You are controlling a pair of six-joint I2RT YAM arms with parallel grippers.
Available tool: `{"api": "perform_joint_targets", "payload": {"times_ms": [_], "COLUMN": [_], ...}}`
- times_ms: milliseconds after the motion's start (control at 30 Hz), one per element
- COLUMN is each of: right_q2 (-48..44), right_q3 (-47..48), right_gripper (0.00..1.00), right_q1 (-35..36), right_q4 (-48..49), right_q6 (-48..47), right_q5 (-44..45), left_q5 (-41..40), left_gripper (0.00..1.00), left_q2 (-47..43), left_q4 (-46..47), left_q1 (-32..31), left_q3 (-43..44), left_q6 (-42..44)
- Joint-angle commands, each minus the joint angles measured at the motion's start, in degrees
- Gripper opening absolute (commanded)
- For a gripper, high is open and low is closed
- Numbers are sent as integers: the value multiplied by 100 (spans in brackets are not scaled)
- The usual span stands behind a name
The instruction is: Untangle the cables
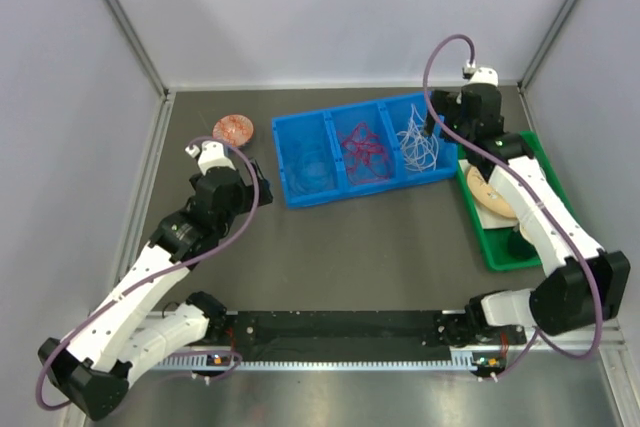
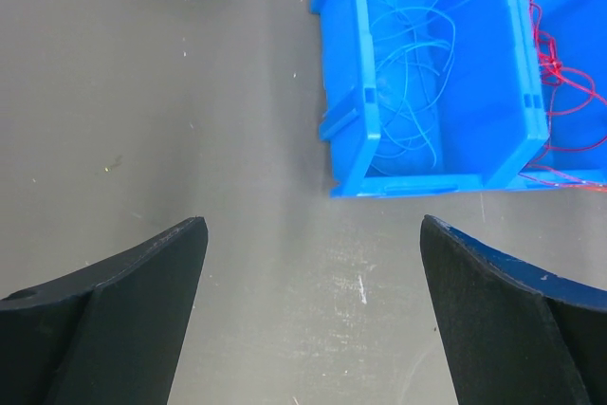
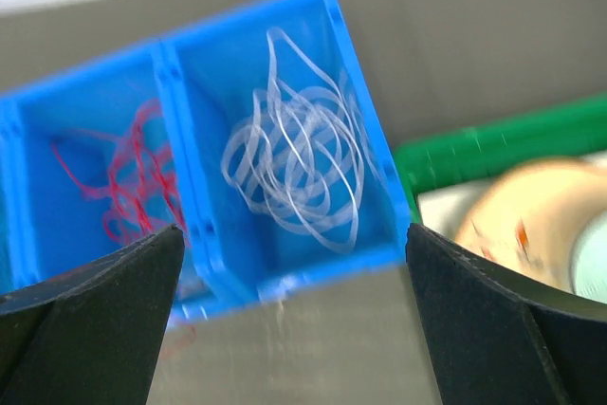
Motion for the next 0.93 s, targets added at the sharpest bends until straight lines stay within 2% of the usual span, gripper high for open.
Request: {"api": "perform_joint_targets", "payload": {"times_ms": [0, 300, 533, 633, 900], "right_q2": [-1095, -2582, -3496, -3681, -3550], "right_q3": [-586, -1563, -2073, -2214, -2153], "right_gripper": [99, 99, 99, 99, 99], "right_q1": [-26, -26, -35, -26, -26], "right_q4": [-994, -1995, -2497, -2656, -2647], "right_q6": [308, 633, 660, 738, 738], "right_q5": [324, 289, 560, 868, 694], "left_q5": [-24, 345, 433, 486, 557], "left_gripper": [99, 99, 99, 99, 99], "left_q2": [221, 722, 662, 539, 424], "left_q4": [-216, -488, -769, -769, -769], "left_q1": [39, 39, 48, 39, 39], "left_q3": [443, 909, 1042, 980, 840], "left_q6": [250, 715, 830, 804, 725]}}
